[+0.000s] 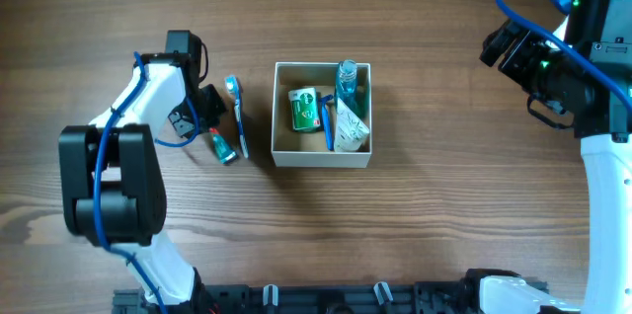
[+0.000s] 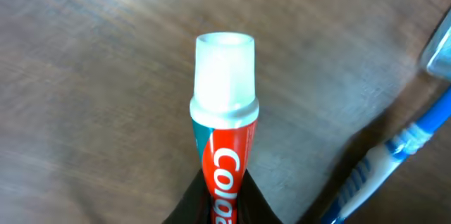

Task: Pack container
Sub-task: 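Grasp the Colgate toothpaste tube with the left gripper, then lower the toothpaste into the box and release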

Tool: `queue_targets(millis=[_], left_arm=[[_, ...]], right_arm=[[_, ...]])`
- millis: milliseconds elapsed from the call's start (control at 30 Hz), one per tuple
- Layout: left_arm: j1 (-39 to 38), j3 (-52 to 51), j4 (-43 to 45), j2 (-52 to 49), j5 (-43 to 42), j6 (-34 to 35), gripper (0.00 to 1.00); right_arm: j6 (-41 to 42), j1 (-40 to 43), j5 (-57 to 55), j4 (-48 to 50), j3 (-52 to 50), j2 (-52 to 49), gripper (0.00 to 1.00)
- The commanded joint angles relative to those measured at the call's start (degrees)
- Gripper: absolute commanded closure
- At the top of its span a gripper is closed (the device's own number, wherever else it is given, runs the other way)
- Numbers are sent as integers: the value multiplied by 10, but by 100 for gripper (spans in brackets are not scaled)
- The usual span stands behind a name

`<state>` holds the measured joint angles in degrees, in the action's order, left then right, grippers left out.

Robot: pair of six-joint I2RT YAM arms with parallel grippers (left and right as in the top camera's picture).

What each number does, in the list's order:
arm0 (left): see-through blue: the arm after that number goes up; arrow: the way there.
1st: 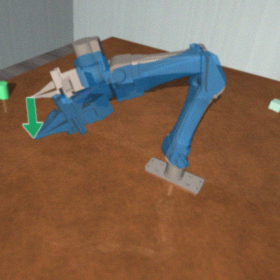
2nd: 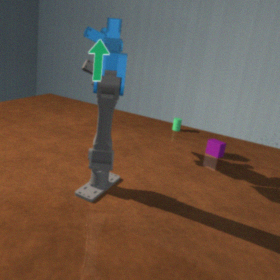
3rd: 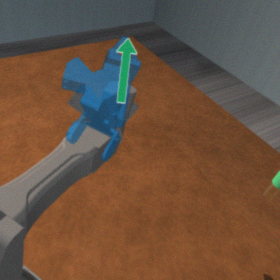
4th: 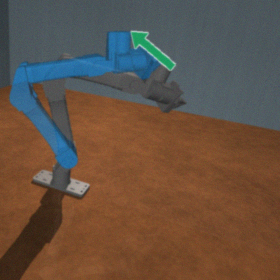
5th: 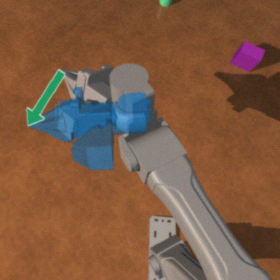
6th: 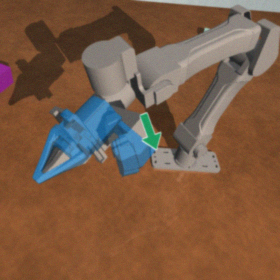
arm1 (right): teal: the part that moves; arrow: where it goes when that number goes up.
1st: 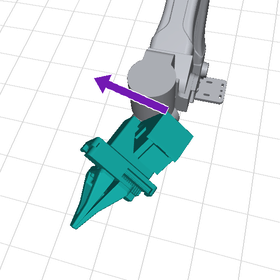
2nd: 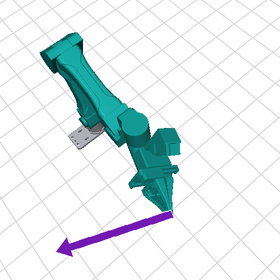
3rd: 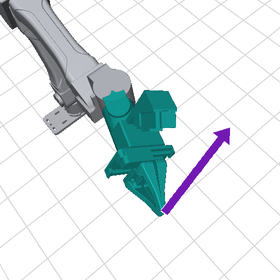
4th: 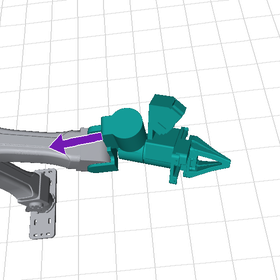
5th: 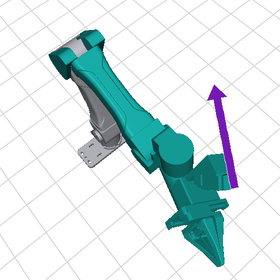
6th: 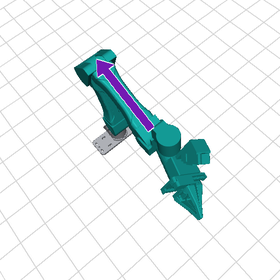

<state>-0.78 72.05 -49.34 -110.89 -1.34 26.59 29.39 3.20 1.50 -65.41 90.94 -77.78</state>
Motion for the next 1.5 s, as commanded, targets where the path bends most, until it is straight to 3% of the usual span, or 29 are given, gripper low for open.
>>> queue_targets(millis=[0, 167, 300, 467, 767, 867, 967, 1167, 1267, 1333, 1467], left_arm=[[-2, 10, -34, 117, 12, -39, 92], [-70, 11, -62, 276, 3, -39, 91], [-159, 11, -37, 323, 3, -39, 91], [-233, 10, 33, 272, 45, -39, 87], [-280, 10, 155, 126, 5, -69, 84], [-280, 10, 152, 100, 4, -69, 80], [-280, 10, 147, 88, -17, -69, 69], [-263, 57, 83, 172, -17, -67, 55], [-227, 64, 45, 253, 16, -62, 41], [-188, 64, 5, 284, 51, -35, 38], [-105, 51, -40, 263, 36, -14, 36]], right_arm=[[8, 0, 5, 1, 9, 1, 0], [8, 0, 5, 1, 9, 1, 0], [8, 0, 5, 1, 9, 1, 0], [8, 0, 5, 1, 9, 1, 0], [8, 0, 5, 1, 9, 1, 0], [8, 0, 5, 1, 9, 1, 0], [8, 0, 5, 1, 9, 1, 0], [8, 0, 5, 1, 9, 1, 0], [8, 0, 5, 1, 9, 1, 0], [8, 0, 5, 1, 9, 1, 0], [8, 0, 5, 1, 9, 1, 0]])
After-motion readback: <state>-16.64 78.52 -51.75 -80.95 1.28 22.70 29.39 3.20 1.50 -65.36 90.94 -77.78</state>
